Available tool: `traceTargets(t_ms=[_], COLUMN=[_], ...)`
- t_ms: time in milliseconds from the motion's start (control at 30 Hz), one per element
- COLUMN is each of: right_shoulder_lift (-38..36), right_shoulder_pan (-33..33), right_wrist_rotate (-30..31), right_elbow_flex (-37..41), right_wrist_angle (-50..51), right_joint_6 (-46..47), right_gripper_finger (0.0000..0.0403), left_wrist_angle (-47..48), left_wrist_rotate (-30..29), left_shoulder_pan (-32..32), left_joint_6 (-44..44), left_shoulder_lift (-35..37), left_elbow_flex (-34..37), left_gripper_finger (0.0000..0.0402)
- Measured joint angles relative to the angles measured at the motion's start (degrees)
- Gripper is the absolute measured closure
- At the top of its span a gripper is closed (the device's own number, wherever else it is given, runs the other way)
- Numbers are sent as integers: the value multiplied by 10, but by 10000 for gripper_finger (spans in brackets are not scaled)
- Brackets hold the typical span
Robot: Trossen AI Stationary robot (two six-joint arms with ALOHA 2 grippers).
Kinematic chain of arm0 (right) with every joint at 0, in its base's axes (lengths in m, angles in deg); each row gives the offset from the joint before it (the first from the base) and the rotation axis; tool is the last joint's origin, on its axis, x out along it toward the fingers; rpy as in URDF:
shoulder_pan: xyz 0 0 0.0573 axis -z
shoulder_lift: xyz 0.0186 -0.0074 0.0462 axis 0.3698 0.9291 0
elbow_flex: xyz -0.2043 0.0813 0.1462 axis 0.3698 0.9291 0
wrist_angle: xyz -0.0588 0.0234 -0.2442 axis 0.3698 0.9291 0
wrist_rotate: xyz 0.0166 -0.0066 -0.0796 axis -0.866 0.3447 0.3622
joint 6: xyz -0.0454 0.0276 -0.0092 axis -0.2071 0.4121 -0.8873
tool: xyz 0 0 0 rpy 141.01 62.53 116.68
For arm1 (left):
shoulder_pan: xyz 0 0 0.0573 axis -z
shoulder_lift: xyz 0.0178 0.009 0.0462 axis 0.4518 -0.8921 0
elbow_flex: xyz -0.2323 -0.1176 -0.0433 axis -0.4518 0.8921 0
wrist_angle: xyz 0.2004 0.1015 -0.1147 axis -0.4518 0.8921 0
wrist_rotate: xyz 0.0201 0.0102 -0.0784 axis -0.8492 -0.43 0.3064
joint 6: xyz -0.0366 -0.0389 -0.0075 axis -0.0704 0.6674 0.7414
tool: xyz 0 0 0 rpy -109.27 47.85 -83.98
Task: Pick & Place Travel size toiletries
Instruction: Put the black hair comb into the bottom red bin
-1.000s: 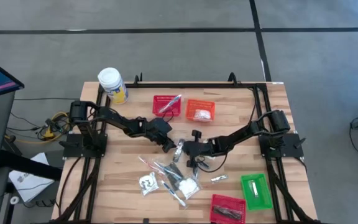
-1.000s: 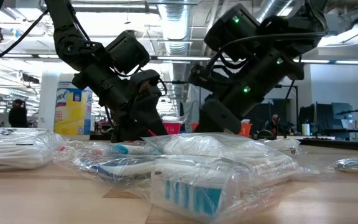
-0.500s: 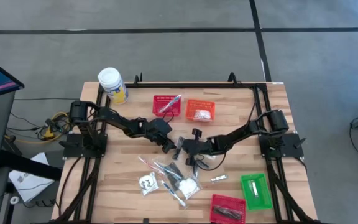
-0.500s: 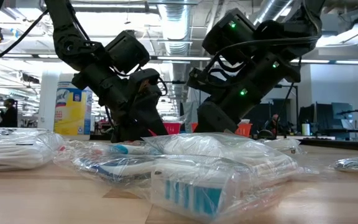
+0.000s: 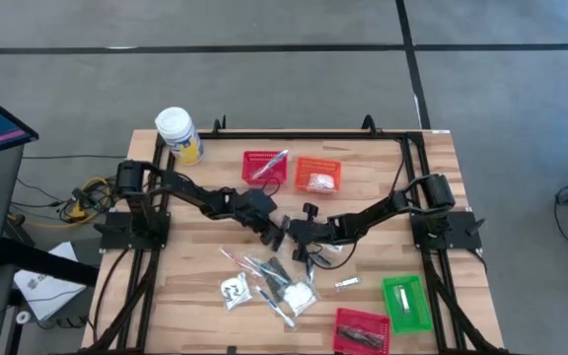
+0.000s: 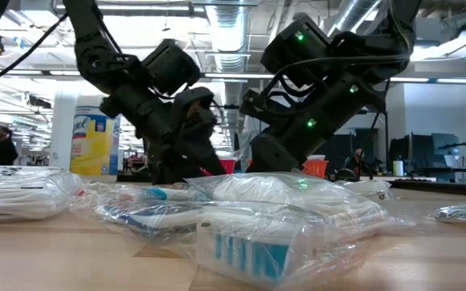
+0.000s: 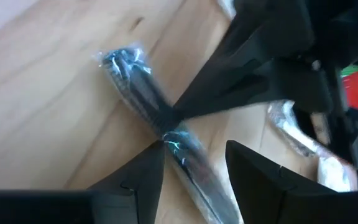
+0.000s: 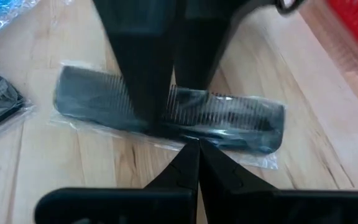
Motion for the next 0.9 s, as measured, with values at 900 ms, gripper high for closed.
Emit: traceTargets(t_ms=[900], right_shoulder_lift=[0], right_shoulder_pan=[-3], right_wrist_rotate=[1], right_elbow_flex=[1], right_wrist_angle=[-8], right_joint_6=[-2], right_gripper_finger=[403], left_wrist_angle=[54], left_wrist_rotate=[-17], left_shoulder_pan=[11], left_joint_6=[19], left_shoulder_lift=[-26], left_elbow_flex=[-44], left_gripper_finger=[270])
